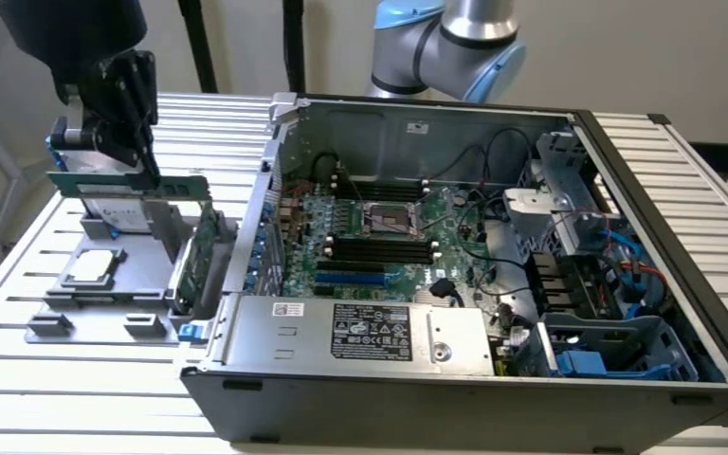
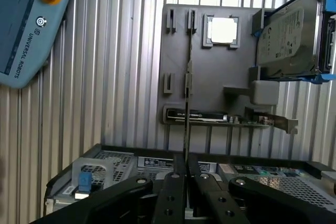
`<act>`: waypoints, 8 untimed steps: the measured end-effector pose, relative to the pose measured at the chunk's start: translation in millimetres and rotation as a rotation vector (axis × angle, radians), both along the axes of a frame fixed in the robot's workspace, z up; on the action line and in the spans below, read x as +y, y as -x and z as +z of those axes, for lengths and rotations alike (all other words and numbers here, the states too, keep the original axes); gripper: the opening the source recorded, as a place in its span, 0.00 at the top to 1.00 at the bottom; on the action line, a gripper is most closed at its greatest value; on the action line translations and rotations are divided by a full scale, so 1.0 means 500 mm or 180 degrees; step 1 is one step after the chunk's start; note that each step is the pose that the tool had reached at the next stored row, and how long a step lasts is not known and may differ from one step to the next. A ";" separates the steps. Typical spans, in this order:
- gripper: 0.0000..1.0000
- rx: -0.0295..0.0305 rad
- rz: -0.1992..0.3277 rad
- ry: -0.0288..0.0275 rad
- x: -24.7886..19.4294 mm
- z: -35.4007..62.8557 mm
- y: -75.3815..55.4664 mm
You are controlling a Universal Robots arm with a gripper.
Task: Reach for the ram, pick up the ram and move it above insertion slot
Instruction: 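Pick up the ram and move it above insertion slot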
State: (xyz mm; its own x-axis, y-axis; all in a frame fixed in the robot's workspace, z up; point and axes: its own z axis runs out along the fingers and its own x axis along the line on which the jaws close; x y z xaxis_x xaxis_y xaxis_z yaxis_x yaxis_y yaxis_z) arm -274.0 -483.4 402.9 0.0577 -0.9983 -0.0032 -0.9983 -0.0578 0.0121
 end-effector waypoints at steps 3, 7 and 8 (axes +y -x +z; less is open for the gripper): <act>0.87 0.0000 0.0000 -0.0008 0.0046 0.003 -0.012; 0.87 0.0000 0.0000 -0.0023 0.0102 0.005 -0.031; 0.87 0.0000 0.0000 -0.0027 0.0118 0.005 -0.037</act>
